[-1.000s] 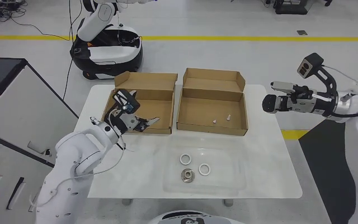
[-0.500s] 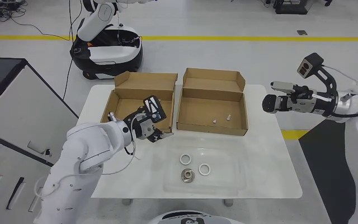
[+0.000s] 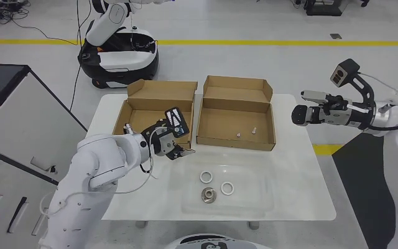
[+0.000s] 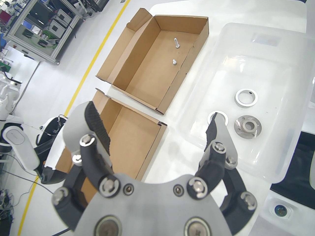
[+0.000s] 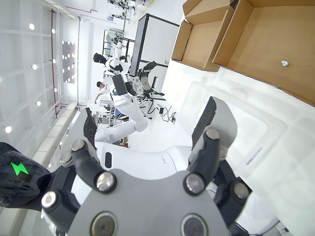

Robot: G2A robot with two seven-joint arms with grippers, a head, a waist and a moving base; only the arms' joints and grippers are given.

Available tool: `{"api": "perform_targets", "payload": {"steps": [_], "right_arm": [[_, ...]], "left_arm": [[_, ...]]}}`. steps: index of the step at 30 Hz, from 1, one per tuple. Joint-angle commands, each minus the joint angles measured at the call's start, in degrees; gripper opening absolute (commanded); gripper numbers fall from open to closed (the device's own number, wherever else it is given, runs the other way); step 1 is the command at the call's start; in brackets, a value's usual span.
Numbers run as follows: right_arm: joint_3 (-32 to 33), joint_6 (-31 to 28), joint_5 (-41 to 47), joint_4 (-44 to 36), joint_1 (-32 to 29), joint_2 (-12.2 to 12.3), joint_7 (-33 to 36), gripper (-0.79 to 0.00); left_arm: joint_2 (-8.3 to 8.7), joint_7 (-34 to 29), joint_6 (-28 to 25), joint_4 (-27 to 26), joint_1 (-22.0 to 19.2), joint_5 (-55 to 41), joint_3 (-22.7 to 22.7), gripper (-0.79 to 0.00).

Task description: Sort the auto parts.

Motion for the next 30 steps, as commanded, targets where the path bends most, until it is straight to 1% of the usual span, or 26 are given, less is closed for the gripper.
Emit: {"api": "perform_targets", "payload": {"steps": [1,5,7,9,10,14,20,24,30], "right_arm": [[0.0,0.0,0.0,0.0,0.0,0.0,0.0,0.0],[0.0,0.0,0.0,0.0,0.0,0.0,0.0,0.0],[0.0,0.0,0.0,0.0,0.0,0.0,0.0,0.0],[0.0,0.0,0.0,0.0,0.0,0.0,0.0,0.0],[0.0,0.0,0.0,0.0,0.0,0.0,0.0,0.0],[0.0,0.0,0.0,0.0,0.0,0.0,0.0,0.0],[0.0,0.0,0.0,0.0,0.0,0.0,0.0,0.0],[0.0,0.0,0.0,0.0,0.0,0.0,0.0,0.0],[0.0,0.0,0.0,0.0,0.0,0.0,0.0,0.0]], "left_arm": [[0.0,0.0,0.0,0.0,0.0,0.0,0.0,0.0],[0.05,-0.3,-0.2,0.1,0.0,0.2,0.2,0.0],[0.16,-1.5,-0.8,0.1,-1.0,-0.7,1.0,0.0],[0.31,-6.5,-0.9,0.4,-2.8,-3.3,2.4,0.0],[0.34,-8.7,-1.1,0.1,-4.1,-5.3,3.5,0.0],[1.06,-15.4,5.5,0.7,-10.4,-11.6,10.5,0.0],[1.97,-24.9,15.0,2.7,-22.1,-24.3,19.9,0.0],[2.17,-28.3,18.3,4.5,-28.6,-28.4,26.2,0.0],[2.04,-32.4,22.4,6.2,-36.1,-31.2,34.3,0.0]]}}
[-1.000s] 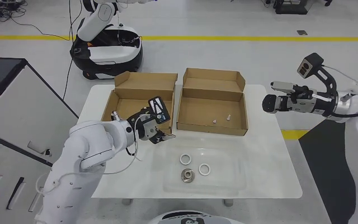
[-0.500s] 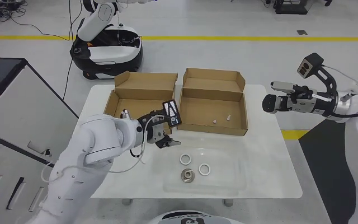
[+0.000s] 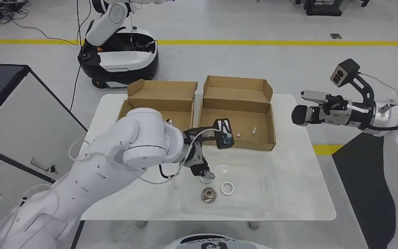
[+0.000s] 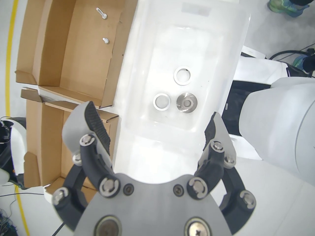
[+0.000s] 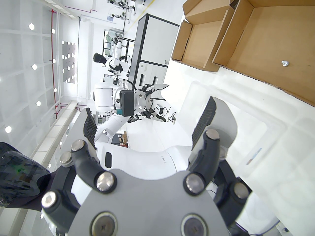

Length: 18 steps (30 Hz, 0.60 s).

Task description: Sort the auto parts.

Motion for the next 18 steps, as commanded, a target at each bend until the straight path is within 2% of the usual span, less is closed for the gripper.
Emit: {"api": "perform_targets", "payload": {"steps": [1,8,18], "right_arm": [[0.0,0.0,0.0,0.0,0.0,0.0,0.0,0.0],[0.0,0.0,0.0,0.0,0.0,0.0,0.0,0.0],[0.0,0.0,0.0,0.0,0.0,0.0,0.0,0.0]], "left_arm": [[-0.2,-0.7,0.8,0.4,-2.0,-1.3,2.3,0.0],[-1.31,-1.3,2.3,2.4,-6.6,-1.4,9.2,0.0],[-4.63,0.8,4.1,6.6,-9.7,0.2,16.9,0.0]]}}
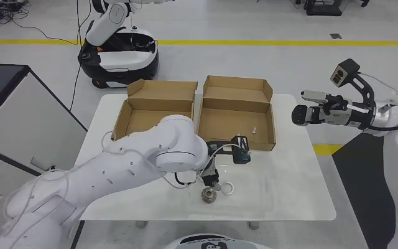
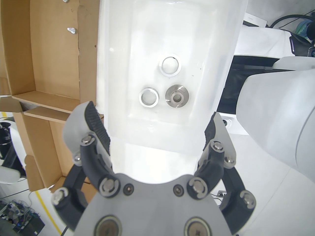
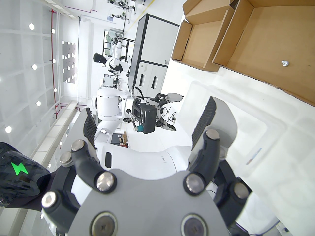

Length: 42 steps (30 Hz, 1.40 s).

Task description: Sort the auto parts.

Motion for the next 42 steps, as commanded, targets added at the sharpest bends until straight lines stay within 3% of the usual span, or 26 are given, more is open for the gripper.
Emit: {"api": "perform_targets", "payload": {"steps": [1,14,30,42], "right_arm": [[0.0,0.0,0.0,0.0,0.0,0.0,0.0,0.0],[0.0,0.0,0.0,0.0,0.0,0.0,0.0,0.0],[0.0,0.0,0.0,0.0,0.0,0.0,0.0,0.0],[0.0,0.0,0.0,0.0,0.0,0.0,0.0,0.0]], "left_arm": [[-0.79,0.0,0.3,1.0,-0.7,0.6,1.7,0.0],[-5.71,-0.2,2.1,7.5,-3.5,1.0,8.8,0.0],[-6.35,2.4,1.6,8.8,-1.9,3.7,10.1,0.0],[-11.99,3.2,1.2,16.1,-2.8,3.2,14.9,0.0]]}}
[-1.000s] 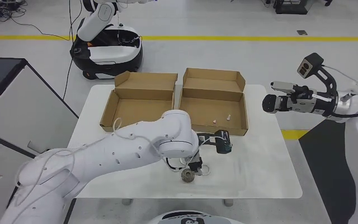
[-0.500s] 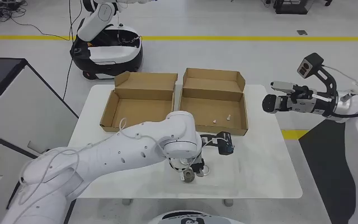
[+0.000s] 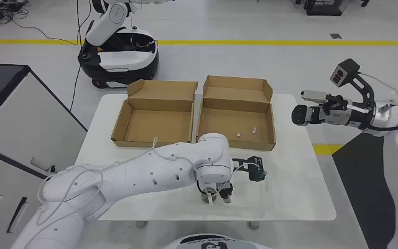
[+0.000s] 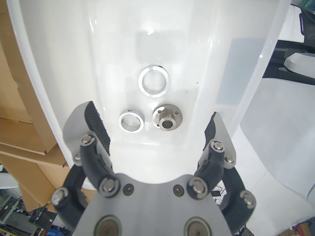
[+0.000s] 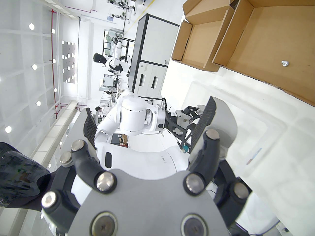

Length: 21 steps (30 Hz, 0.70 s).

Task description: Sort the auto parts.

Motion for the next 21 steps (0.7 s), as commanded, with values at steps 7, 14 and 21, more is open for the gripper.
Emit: {"api": "perform_targets", "payload": {"steps": [7,14,21], "right_arm": [[0.0,0.0,0.0,0.0,0.0,0.0,0.0,0.0],[0.0,0.0,0.0,0.0,0.0,0.0,0.0,0.0],[0.0,0.0,0.0,0.0,0.0,0.0,0.0,0.0]], "left_arm": [[-3.27,-0.3,-0.4,5.6,-0.8,0.3,1.6,-0.055],[-5.42,-1.9,-1.4,9.0,0.0,1.2,2.0,-0.163],[-6.8,-3.1,-1.9,10.5,0.8,2.8,2.0,-0.194]]}}
